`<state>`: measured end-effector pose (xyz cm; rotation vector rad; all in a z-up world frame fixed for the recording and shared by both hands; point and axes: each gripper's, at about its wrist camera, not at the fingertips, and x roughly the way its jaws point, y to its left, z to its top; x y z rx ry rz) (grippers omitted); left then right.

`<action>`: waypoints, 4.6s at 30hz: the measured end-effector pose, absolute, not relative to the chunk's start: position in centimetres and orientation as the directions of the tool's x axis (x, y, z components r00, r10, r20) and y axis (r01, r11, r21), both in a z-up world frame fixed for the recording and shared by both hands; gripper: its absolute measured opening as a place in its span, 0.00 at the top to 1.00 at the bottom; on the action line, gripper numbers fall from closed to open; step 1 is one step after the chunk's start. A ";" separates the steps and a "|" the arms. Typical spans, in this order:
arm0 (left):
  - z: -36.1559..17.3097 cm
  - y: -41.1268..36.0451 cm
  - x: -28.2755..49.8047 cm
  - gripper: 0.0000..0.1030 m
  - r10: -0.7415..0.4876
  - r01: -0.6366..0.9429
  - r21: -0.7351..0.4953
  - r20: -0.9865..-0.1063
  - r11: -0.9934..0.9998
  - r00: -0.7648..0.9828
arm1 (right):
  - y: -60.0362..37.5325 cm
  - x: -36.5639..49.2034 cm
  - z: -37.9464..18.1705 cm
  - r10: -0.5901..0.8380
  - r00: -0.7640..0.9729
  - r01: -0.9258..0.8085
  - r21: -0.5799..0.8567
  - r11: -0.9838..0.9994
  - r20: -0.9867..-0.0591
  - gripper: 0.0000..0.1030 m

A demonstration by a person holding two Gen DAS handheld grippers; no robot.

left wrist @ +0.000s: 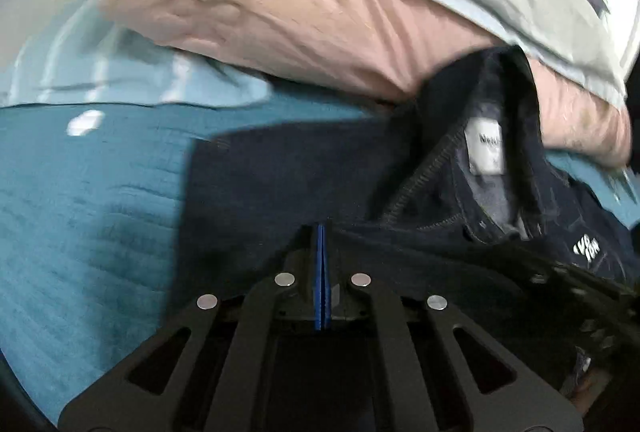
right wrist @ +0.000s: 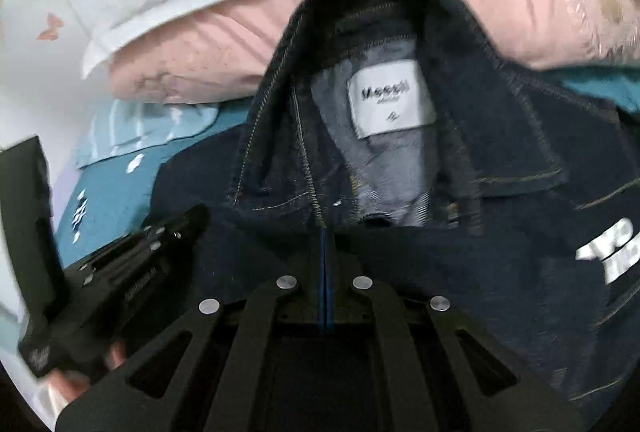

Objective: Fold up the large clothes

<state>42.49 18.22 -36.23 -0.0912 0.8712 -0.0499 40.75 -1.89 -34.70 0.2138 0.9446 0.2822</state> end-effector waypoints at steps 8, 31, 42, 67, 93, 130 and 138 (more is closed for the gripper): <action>-37.2 21.3 42.1 0.99 -0.069 -0.073 -0.149 -0.767 0.986 0.639 | -9.7 40.1 -38.7 0.289 0.534 -0.021 0.329 0.944 -0.794 1.00; -25.5 15.1 31.5 0.25 0.049 -0.045 0.025 -0.738 0.999 0.673 | -8.0 33.8 -25.1 0.275 0.524 -0.105 0.259 0.960 -0.806 0.58; -20.0 9.4 23.7 0.18 0.026 -0.010 0.027 -0.727 1.000 0.686 | -13.1 25.7 -20.2 0.173 0.618 -0.014 0.209 0.978 -0.767 0.07; -23.1 -10.3 28.4 0.12 -0.127 0.226 0.010 -0.801 0.974 0.585 | -40.9 27.9 -22.0 0.065 0.615 0.412 0.391 0.823 -0.786 0.07; -37.8 -15.9 43.9 1.00 -0.295 0.106 -0.279 -0.932 0.954 0.209 | -47.9 39.0 -31.6 0.077 0.302 0.646 0.263 0.717 -0.950 0.59; -31.4 -8.3 41.0 1.00 -0.271 0.142 -0.235 -0.891 0.962 0.365 | -23.0 39.4 -17.7 0.545 0.607 -0.114 0.616 0.779 -0.578 0.94; -29.1 -1.8 37.0 1.00 -0.252 0.084 -0.239 -0.873 0.967 0.418 | -18.7 39.1 -18.1 0.570 0.557 -0.177 0.585 0.792 -0.604 0.94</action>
